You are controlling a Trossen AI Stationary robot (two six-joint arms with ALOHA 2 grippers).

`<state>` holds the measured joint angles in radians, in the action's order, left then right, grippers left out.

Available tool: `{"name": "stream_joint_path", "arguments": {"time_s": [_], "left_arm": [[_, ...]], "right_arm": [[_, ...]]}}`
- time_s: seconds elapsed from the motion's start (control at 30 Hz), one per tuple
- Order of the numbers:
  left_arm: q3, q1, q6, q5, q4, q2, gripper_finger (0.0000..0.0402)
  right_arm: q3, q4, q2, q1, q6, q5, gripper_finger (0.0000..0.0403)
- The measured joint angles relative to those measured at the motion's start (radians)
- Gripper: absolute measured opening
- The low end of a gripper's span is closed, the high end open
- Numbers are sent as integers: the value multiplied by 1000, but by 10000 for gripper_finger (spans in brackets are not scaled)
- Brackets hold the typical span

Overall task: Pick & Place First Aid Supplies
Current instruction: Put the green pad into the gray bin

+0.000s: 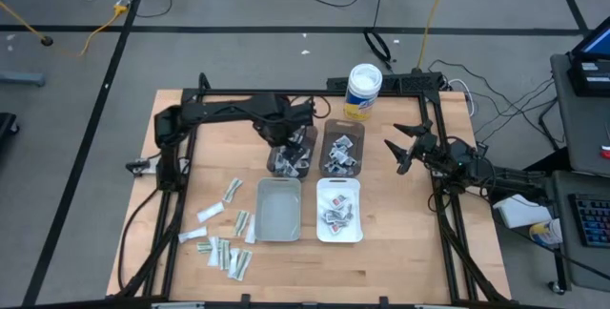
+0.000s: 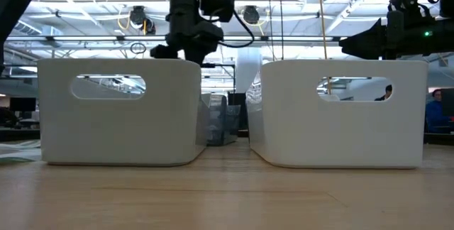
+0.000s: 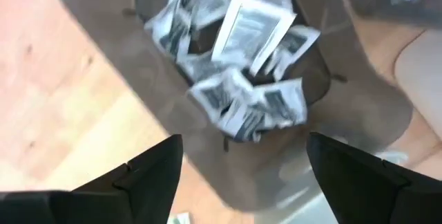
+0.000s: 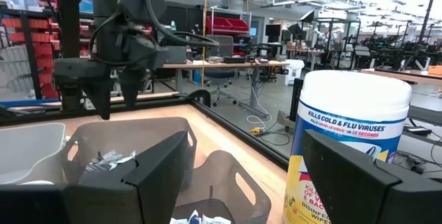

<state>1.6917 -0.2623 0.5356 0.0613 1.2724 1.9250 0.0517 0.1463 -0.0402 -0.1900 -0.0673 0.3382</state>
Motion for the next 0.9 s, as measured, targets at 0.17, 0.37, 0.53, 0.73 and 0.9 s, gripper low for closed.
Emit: {"name": "stream_joint_path", "arguments": {"time_s": [0.17, 0.37, 0.53, 0.73, 0.9], "left_arm": [[-2, 14, 44, 10, 50, -26, 300], [-191, 49, 137, 33, 7, -153, 305], [-381, 73, 215, 45, -26, -293, 313], [-558, 103, 250, 57, -49, -447, 310], [-681, 119, 289, 74, -48, -559, 302]], "right_arm": [[0, 0, 0, 0, 0, 0, 279], [0, 0, 0, 0, 0, 0, 279], [0, 0, 0, 0, 0, 0, 279], [0, 0, 0, 0, 0, 0, 279], [0, 0, 0, 0, 0, 0, 279]]}}
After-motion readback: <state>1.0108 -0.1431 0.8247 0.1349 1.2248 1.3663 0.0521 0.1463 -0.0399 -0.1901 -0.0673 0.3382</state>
